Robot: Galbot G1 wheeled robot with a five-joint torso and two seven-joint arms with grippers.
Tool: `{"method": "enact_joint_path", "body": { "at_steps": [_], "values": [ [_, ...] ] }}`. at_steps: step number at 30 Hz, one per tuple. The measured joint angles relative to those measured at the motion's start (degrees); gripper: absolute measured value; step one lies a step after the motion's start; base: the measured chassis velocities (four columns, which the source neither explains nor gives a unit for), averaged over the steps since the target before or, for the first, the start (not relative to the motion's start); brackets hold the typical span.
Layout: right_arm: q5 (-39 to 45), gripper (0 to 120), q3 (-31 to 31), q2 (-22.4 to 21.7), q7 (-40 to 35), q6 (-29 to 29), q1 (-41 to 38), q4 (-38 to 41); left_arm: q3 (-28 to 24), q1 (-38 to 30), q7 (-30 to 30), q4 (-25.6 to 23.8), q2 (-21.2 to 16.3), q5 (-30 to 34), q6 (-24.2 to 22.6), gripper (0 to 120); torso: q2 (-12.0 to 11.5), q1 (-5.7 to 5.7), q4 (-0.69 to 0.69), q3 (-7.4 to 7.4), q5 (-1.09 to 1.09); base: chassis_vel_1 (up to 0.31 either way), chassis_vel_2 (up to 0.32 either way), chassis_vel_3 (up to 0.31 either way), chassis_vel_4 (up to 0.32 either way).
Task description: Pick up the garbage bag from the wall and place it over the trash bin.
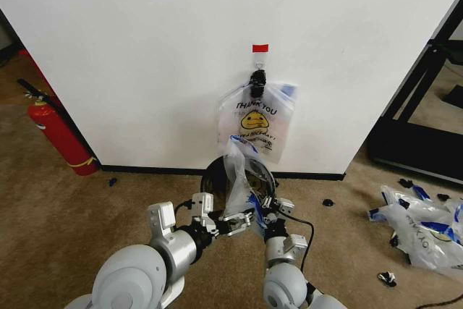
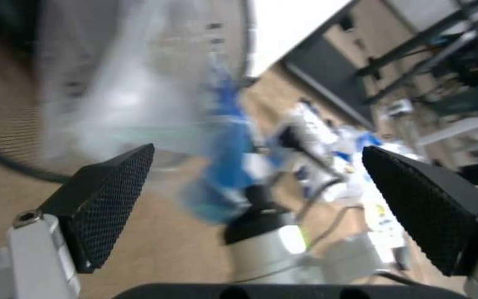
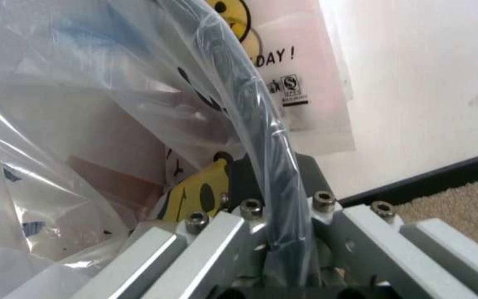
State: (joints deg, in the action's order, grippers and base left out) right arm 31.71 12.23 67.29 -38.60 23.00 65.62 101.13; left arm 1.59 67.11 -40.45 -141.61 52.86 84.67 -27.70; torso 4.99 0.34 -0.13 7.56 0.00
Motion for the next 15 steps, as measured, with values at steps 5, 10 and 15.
{"method": "enact_joint_path", "body": {
  "at_steps": [5, 10, 15],
  "values": [
    [-0.2, 0, 0.3, 0.4, 0.5, -0.1, -0.1, -0.1, -1.7, -0.4, 2.1, 1.7, 3.1, -0.9, 0.3, 96, 0.0, 0.00, 0.00, 0.00, 0.00, 0.000, 0.000, 0.000, 0.000],
    [-0.3, 0, 0.4, 0.3, 0.9, -0.2, -0.1, -0.1, -2.5, -1.2, 2.4, 4.5, 5.4, -1.6, 0.6, 94, 0.0, 0.00, 0.00, 0.00, 0.00, 0.000, 0.000, 0.000, 0.000],
    [-0.3, 0, 0.1, 0.1, 1.3, -0.2, -0.2, -0.1, -2.6, -2.2, 2.7, 6.4, 5.8, -2.0, 0.7, 90, 0.0, 0.00, 0.00, 0.00, 0.00, 0.000, 0.000, 0.000, 0.000]
  ]
}}
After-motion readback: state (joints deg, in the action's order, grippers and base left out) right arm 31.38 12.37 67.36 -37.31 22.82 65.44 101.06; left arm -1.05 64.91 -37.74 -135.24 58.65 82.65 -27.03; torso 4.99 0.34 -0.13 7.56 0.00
